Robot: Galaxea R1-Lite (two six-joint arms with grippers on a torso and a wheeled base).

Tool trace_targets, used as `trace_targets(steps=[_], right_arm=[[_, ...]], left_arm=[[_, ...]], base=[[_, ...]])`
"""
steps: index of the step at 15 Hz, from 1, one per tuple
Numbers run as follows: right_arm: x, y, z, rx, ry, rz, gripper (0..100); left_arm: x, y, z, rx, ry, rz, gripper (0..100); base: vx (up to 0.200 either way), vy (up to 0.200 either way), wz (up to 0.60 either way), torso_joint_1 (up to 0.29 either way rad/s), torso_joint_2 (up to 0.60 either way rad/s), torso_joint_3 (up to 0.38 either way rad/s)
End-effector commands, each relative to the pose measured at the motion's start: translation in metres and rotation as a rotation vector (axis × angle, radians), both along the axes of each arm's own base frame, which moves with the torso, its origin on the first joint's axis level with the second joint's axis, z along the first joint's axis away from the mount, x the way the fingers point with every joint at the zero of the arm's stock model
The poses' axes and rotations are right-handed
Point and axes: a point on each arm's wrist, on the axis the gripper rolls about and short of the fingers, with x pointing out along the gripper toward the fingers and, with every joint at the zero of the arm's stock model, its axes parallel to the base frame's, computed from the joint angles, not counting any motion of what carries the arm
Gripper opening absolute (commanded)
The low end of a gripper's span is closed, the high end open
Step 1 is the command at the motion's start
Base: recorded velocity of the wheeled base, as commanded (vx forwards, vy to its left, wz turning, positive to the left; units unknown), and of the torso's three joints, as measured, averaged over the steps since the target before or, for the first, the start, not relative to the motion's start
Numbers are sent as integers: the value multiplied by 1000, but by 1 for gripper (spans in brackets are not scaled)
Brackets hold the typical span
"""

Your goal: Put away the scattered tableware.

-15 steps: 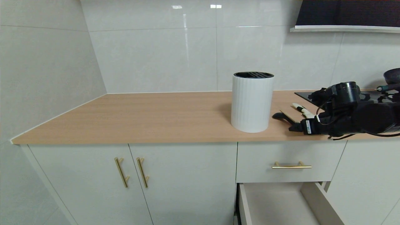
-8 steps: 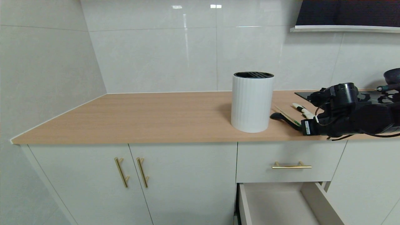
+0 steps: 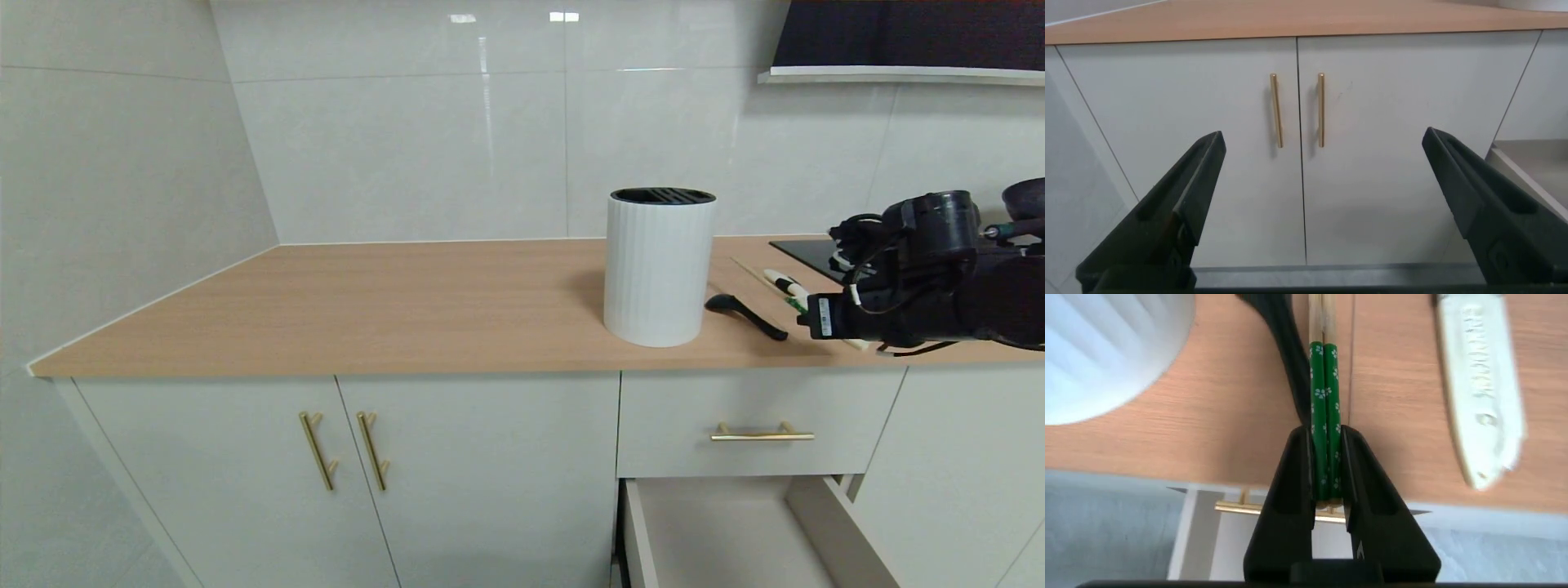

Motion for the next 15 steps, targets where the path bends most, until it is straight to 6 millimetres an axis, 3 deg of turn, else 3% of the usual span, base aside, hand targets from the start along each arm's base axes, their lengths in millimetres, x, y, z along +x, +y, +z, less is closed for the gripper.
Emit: trace_targets(steps=[1, 4, 8, 11, 15], right_arm=[[-49, -4, 27, 28, -62, -9, 0], [-111, -8, 58, 130, -167, -42, 0], [-182, -7, 64, 162, 19, 69, 0], [-209, -9, 66, 183, 60, 189, 0], [-207, -8, 49, 107, 106, 244, 0]], left_arm=[[0, 0, 0, 0, 0, -1, 100], [0, 0, 0, 0, 0, 1, 100], [0, 0, 0, 0, 0, 1, 100], [0, 0, 0, 0, 0, -1, 100], [0, 0, 0, 0, 0, -1, 100]], base=[[0, 0, 0, 0, 0, 0], [0, 0, 0, 0, 0, 0], [0, 0, 0, 0, 0, 0], [0, 0, 0, 0, 0, 0], [0, 0, 0, 0, 0, 0]])
